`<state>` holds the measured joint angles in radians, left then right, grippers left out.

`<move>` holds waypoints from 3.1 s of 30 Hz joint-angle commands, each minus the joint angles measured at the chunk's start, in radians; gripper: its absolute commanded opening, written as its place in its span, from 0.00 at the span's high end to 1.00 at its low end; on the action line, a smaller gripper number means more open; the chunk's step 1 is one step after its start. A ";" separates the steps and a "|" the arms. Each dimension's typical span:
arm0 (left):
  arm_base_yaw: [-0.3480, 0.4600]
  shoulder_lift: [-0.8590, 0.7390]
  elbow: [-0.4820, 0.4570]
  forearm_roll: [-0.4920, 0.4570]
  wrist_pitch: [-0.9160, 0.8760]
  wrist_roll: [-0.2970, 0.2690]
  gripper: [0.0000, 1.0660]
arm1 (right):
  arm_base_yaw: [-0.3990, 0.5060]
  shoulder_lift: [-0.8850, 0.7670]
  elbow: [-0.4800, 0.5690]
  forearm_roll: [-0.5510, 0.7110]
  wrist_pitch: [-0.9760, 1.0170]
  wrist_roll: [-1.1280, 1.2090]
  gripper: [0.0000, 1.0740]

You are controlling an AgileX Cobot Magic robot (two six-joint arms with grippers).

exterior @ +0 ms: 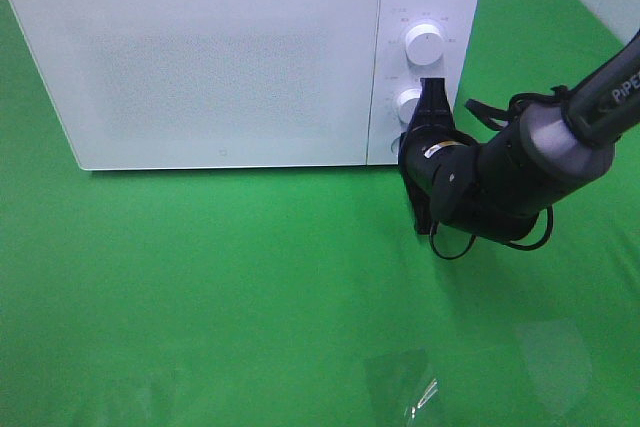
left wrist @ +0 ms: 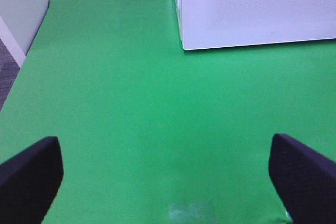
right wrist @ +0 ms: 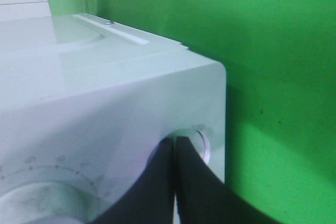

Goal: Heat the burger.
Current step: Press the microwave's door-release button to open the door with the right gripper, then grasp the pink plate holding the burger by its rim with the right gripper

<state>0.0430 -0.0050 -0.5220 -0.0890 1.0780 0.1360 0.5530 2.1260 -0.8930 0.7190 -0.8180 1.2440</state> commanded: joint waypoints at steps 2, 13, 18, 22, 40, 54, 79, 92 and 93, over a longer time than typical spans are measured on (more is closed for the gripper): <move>-0.005 -0.018 0.004 0.002 -0.007 0.000 0.06 | -0.007 -0.006 -0.013 -0.049 -0.122 0.066 1.00; -0.005 -0.018 0.004 0.002 -0.007 0.000 0.06 | -0.007 -0.006 -0.013 -0.052 -0.262 0.127 1.00; -0.005 -0.018 0.004 0.002 -0.007 0.000 0.06 | -0.007 -0.001 -0.016 -0.044 -0.370 0.127 1.00; -0.005 -0.018 0.004 0.002 -0.007 0.000 0.06 | -0.012 0.045 -0.069 -0.036 -0.407 0.120 1.00; -0.005 -0.018 0.004 0.002 -0.007 0.000 0.06 | -0.019 0.087 -0.164 -0.048 -0.474 0.062 1.00; -0.005 -0.018 0.004 0.002 -0.007 0.000 0.06 | -0.013 0.085 -0.163 -0.062 -0.362 0.070 1.00; -0.005 -0.018 0.004 0.002 -0.007 0.000 0.06 | 0.066 -0.055 0.076 -0.144 -0.108 0.086 1.00; -0.005 -0.018 0.004 0.002 -0.007 0.000 0.06 | 0.066 -0.259 0.230 -0.186 0.117 -0.179 1.00; -0.005 -0.018 0.004 0.002 -0.007 0.000 0.06 | 0.066 -0.289 0.245 -0.200 0.163 -0.240 1.00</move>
<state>0.0430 -0.0050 -0.5200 -0.0880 1.0780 0.1360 0.6180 1.8870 -0.6650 0.5470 -0.7180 1.1100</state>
